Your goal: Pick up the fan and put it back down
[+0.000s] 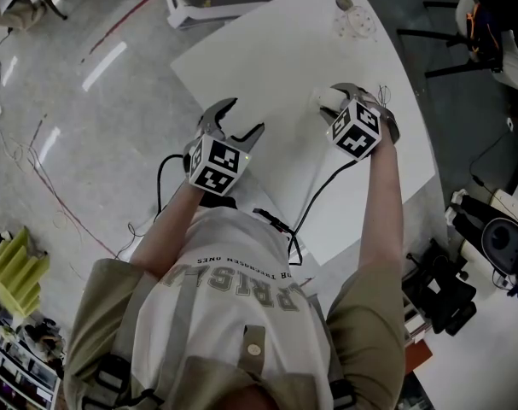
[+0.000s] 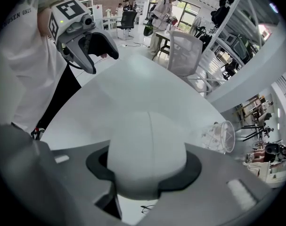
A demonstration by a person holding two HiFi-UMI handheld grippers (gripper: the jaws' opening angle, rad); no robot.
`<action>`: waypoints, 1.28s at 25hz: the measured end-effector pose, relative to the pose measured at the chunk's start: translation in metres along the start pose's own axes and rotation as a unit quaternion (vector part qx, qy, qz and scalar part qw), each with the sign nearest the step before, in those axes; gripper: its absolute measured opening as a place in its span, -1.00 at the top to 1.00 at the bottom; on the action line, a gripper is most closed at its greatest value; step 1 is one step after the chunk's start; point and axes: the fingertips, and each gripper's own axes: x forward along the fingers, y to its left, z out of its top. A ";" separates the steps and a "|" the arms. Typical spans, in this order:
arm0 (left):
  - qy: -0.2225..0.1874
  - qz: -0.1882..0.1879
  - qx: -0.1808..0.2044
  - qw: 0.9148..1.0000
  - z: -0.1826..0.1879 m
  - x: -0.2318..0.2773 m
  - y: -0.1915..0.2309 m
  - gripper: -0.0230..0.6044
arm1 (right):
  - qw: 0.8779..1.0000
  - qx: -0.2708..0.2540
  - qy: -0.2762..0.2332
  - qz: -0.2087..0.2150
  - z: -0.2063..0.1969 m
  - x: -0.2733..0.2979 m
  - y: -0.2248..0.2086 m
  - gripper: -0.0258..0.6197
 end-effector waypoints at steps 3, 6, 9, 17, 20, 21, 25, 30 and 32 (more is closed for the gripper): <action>0.000 0.002 -0.001 1.000 -0.001 -0.001 0.002 -0.13 | 1.000 -0.004 0.003 0.002 -0.001 0.003 0.004 0.26; 0.002 0.004 -0.001 1.000 -0.002 -0.001 0.002 -0.13 | 1.000 -0.006 0.004 0.002 -0.004 0.006 0.006 0.26; 0.002 0.004 0.000 1.000 -0.002 -0.002 0.002 -0.13 | 1.000 -0.006 0.004 -0.001 -0.003 0.005 0.006 0.26; 0.003 -0.002 0.002 1.000 -0.003 0.001 -0.004 -0.13 | 1.000 -0.023 0.017 -0.008 -0.004 0.009 0.008 0.26; 0.002 -0.002 0.003 1.000 -0.002 0.002 -0.004 -0.13 | 0.999 -0.026 0.020 -0.012 -0.004 0.010 0.006 0.26; 0.002 -0.001 0.002 1.000 -0.002 0.002 -0.004 -0.13 | 0.999 -0.028 0.021 -0.013 -0.004 0.011 0.006 0.26; 0.001 -0.001 0.002 1.000 -0.002 0.000 -0.004 -0.13 | 0.999 -0.030 0.022 -0.014 -0.005 0.011 0.008 0.26; 0.000 0.002 0.000 1.000 -0.003 -0.002 -0.001 -0.13 | 1.000 -0.014 0.019 -0.009 -0.003 0.011 0.008 0.26; 0.000 0.002 0.000 1.000 -0.003 -0.003 -0.001 -0.13 | 1.000 0.003 0.017 -0.001 -0.002 0.009 0.007 0.22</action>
